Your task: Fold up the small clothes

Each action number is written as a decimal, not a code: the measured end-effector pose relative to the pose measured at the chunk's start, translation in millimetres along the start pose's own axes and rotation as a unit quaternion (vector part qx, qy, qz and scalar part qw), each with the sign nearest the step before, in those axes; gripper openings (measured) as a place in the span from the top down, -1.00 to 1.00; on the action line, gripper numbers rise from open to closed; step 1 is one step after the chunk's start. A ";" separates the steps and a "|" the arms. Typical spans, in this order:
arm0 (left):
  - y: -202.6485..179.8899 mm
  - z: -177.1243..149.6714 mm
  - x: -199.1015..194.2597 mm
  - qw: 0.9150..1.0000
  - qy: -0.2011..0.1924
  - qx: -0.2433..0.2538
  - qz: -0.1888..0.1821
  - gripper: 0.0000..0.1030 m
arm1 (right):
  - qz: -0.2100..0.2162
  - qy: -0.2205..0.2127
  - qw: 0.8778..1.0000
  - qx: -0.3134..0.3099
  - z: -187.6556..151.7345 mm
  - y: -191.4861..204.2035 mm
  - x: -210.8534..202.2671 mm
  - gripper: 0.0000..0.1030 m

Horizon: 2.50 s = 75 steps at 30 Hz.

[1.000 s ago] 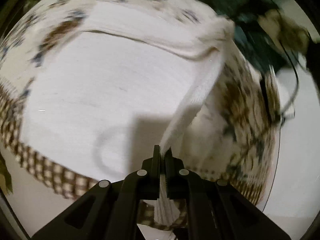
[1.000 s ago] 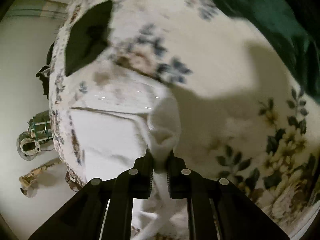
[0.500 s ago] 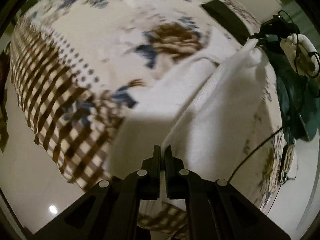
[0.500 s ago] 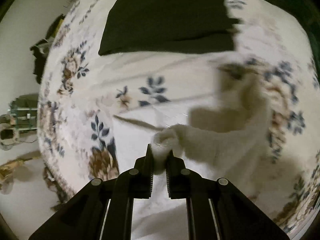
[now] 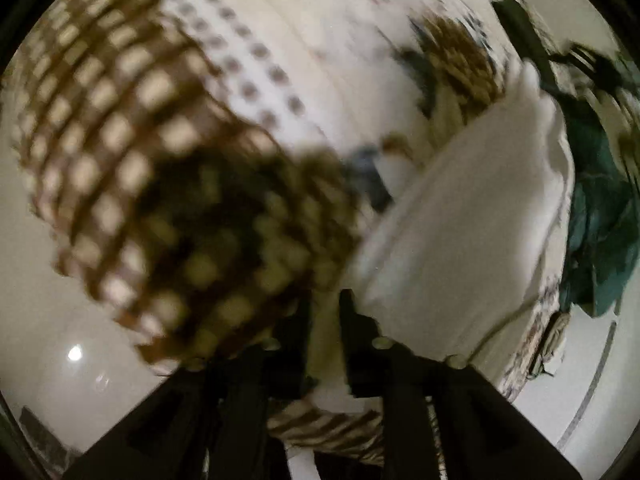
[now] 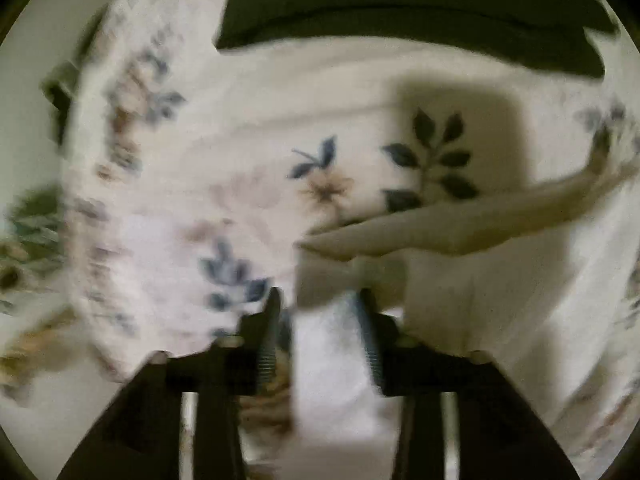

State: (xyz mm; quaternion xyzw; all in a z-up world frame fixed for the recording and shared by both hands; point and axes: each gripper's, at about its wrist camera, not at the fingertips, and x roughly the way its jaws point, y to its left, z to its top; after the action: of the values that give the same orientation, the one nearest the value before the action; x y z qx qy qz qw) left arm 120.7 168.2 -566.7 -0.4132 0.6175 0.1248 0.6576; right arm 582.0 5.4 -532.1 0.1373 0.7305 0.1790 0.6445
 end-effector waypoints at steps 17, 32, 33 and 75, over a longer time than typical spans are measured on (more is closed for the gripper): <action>-275.1 255.6 79.1 0.976 -0.040 0.198 -0.082 0.16 | -0.014 -0.095 0.991 0.096 -27.7 -213.3 -64.2 -0.12; -284.7 321.1 86.2 0.974 -0.099 0.199 -0.039 1.00 | -0.046 -0.159 0.981 0.103 -28.9 -249.0 -66.5 0.87; -282.8 324.3 81.4 0.974 -0.092 0.198 -0.066 0.99 | -0.036 -0.155 0.982 0.105 -27.7 -248.3 -66.5 0.86; -74.5 0.6 -11.1 0.961 0.066 0.266 0.041 0.89 | -0.024 -0.120 0.965 0.230 -541.2 -186.8 -1.0 0.92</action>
State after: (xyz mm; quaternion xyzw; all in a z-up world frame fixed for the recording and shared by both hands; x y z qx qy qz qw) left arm 169.1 125.7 -527.7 -0.2052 0.6868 -0.0450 0.6959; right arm 51.5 -208.6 -556.2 0.2849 0.6724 -0.0276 0.6826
